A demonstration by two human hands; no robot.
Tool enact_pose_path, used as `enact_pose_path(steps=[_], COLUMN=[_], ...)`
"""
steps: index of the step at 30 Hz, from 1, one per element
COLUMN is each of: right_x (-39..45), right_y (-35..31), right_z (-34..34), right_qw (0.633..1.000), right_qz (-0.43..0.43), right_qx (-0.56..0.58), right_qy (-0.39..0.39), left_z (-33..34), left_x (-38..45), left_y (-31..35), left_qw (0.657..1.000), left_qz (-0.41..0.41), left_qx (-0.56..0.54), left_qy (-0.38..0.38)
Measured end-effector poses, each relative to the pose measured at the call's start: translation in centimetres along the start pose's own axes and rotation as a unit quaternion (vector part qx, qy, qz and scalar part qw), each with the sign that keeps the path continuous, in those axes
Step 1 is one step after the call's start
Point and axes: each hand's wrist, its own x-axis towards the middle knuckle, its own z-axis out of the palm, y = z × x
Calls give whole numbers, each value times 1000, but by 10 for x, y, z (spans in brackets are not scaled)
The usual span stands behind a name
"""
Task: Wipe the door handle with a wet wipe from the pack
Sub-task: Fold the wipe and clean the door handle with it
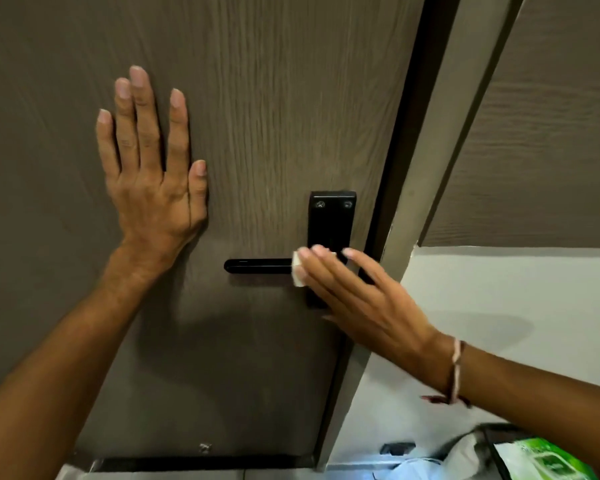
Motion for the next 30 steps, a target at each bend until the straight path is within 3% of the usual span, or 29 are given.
enact_pose_path(steps=[5, 9, 15, 19, 25, 30], right_x=[-7, 19, -5, -17, 6, -21], right_y=[-5, -32, -25, -38, -45, -25], right_z=[3, 2, 11, 18, 19, 20], right_qw=[994, 996, 971, 966, 974, 965], right_qz=[42, 30, 142, 168, 113, 175], right_qx=[104, 83, 183, 186, 176, 183], right_qy=[-2, 8, 57, 54, 89, 66], left_z=[-5, -8, -4, 1, 4, 4], left_x=[1, 1, -1, -9, -14, -17], left_y=[5, 4, 8, 11, 11, 12], left_qw=[1000, 1000, 1000, 1000, 999, 999], left_qz=[-9, -7, -19, -27, -40, -41], left_qx=[21, 10, 10, 7, 4, -3], left_qy=[-18, -13, 10, 3, 10, 13])
